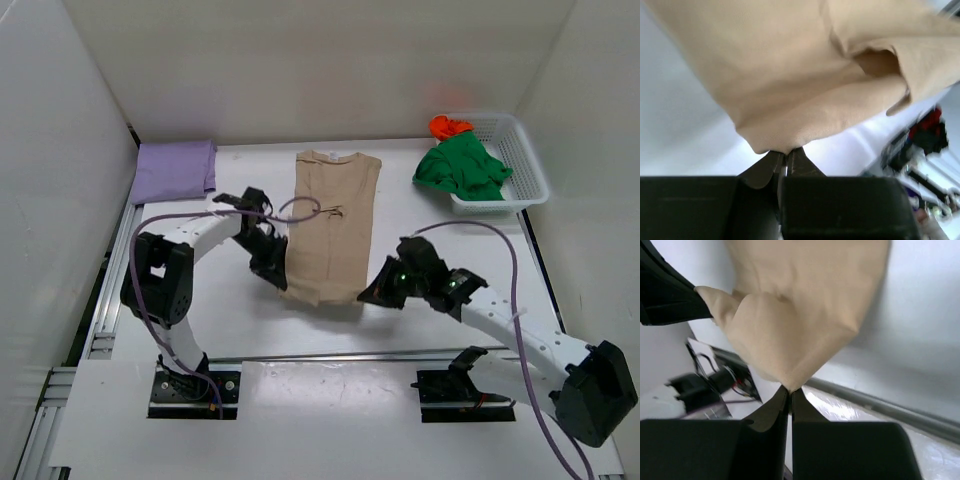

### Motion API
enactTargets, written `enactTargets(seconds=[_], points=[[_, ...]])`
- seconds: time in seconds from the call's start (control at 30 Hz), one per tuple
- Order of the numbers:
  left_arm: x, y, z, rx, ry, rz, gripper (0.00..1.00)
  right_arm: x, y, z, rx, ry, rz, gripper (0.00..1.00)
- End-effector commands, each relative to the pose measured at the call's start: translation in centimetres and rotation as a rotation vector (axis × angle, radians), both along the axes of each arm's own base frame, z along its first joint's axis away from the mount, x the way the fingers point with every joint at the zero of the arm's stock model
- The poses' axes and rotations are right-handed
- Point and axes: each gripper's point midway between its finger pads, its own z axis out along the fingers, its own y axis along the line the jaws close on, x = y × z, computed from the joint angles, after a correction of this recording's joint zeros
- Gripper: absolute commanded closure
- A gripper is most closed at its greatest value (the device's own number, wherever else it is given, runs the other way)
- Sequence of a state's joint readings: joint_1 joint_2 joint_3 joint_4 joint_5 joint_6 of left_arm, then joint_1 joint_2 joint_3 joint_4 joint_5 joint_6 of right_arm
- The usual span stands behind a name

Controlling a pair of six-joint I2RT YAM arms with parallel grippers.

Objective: Fold and stack the t-shirts
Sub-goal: Grab the bottom of the folded rectangular tshirt with both arms, then fold the folded rectangular tshirt in 1/3 of the way

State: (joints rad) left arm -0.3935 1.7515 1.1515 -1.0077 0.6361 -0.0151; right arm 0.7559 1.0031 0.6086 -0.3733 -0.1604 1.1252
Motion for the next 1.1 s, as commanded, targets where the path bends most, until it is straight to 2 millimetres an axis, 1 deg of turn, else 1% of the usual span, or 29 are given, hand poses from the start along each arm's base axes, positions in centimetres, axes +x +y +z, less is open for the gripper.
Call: enactTargets(seconds=[0.0,0.03,0.07,0.1,0.13,0.17,0.2,0.23,0.27,0.3,0.33,0.37,0.4,0.47,0.5,0.57,0.6,0.67,0.7,0.73,0.77,0.83,0.87,0.9,0.93,0.97,1.0,1.03,1.07], points=[[4.6,-0.7,3.8,-0.083,-0.101,0.040,0.89,2.7,-1.7,0.7,-0.081,-0.033,0.028,1.00],[6.6,-1.1,5.0,-0.102,-0.154,0.048,0.89,3.5,-1.7,0.8,-0.093,-0.053,0.070,1.00],[7.5,-1.5,5.4,-0.117,-0.166,0.046,0.89,5.1,-1.3,0.7,-0.105,-0.041,0.076,1.00],[8.4,-1.5,4.8,-0.109,-0.146,0.057,0.89,5.7,-1.0,0.6,-0.121,-0.045,0.097,1.00],[10.0,-1.8,5.5,-0.132,-0.175,0.064,0.89,6.7,-1.0,0.4,-0.139,-0.040,0.101,1.00],[10.5,-2.0,5.3,-0.129,-0.167,0.065,0.89,8.1,-1.2,-0.8,-0.173,-0.023,0.108,1.00],[11.3,-1.8,4.1,-0.119,-0.142,0.076,0.89,9.8,-0.9,0.5,-0.167,-0.051,0.100,1.00],[12.7,-1.8,4.4,-0.126,-0.165,0.086,0.89,11.0,-0.9,0.8,-0.168,-0.062,0.090,1.00],[13.4,-2.0,4.2,-0.127,-0.167,0.086,0.89,12.6,-1.6,0.0,-0.194,-0.056,0.072,1.00],[14.1,-2.0,3.1,-0.129,-0.141,0.095,0.89,13.7,-1.8,0.2,-0.196,-0.063,0.061,1.00],[15.6,-2.5,3.5,-0.142,-0.178,0.094,0.89,15.4,-1.6,1.3,-0.188,-0.095,0.050,1.00],[16.2,-2.6,3.3,-0.144,-0.182,0.093,0.89,16.7,-2.3,0.4,-0.203,-0.075,0.030,1.00],[16.7,-2.8,2.3,-0.138,-0.167,0.094,0.89,17.0,-2.2,0.2,-0.181,-0.050,0.037,1.00],[17.6,-3.2,2.4,-0.152,-0.178,0.092,0.89,18.2,-1.8,-0.5,-0.157,-0.031,0.060,1.00],[17.8,-2.7,1.6,-0.145,-0.160,0.104,0.89,18.6,-1.7,-0.8,-0.145,-0.020,0.071,1.00],[18.4,-2.5,1.4,-0.147,-0.171,0.113,0.89,19.0,-1.0,-2.4,-0.136,0.026,0.098,1.00],[19.0,-2.0,1.1,-0.145,-0.169,0.126,0.89,19.5,-0.7,-2.5,-0.127,0.029,0.103,1.00],[19.5,-1.6,0.1,-0.140,-0.155,0.140,0.82,20.0,-0.9,-4.1,-0.138,0.066,0.096,0.87],[20.4,-1.4,0.4,-0.154,-0.174,0.150,0.69,20.6,-1.3,-4.6,-0.150,0.074,0.071,0.81],[20.7,-1.4,-0.2,-0.152,-0.167,0.150,0.65,21.6,-1.9,-5.1,-0.155,0.081,0.037,0.75],[21.3,-1.0,0.2,-0.155,-0.183,0.161,0.58,22.3,-2.1,-5.1,-0.151,0.073,0.026,0.59],[22.8,-0.1,0.4,-0.123,-0.229,0.179,0.51,23.8,-2.7,-5.3,-0.132,0.064,-0.006,0.46],[23.8,1.2,1.1,-0.101,-0.263,0.204,0.50,24.9,-2.4,-3.9,-0.125,0.022,0.002,0.39],[24.1,1.9,1.6,-0.081,-0.287,0.217,0.50,25.6,-3.0,-3.7,-0.134,0.010,0.007,0.37],[24.3,2.9,2.2,-0.057,-0.301,0.234,0.47,25.1,-3.3,-3.3,-0.150,0.028,0.027,0.37],[24.6,4.5,3.9,-0.004,-0.364,0.259,0.45,25.2,-3.5,-2.3,-0.167,0.001,0.036,0.35],[23.5,6.3,3.2,0.042,-0.344,0.288,0.43,24.7,-4.1,-2.1,-0.196,-0.006,0.041,0.31],[23.1,6.8,3.3,0.068,-0.372,0.295,0.42,23.7,-4.8,-0.9,-0.248,-0.033,0.037,0.29],[22.1,7.5,5.1,0.091,-0.429,0.305,0.41,22.7,-5.3,-1.0,-0.266,-0.025,0.030,0.29]])
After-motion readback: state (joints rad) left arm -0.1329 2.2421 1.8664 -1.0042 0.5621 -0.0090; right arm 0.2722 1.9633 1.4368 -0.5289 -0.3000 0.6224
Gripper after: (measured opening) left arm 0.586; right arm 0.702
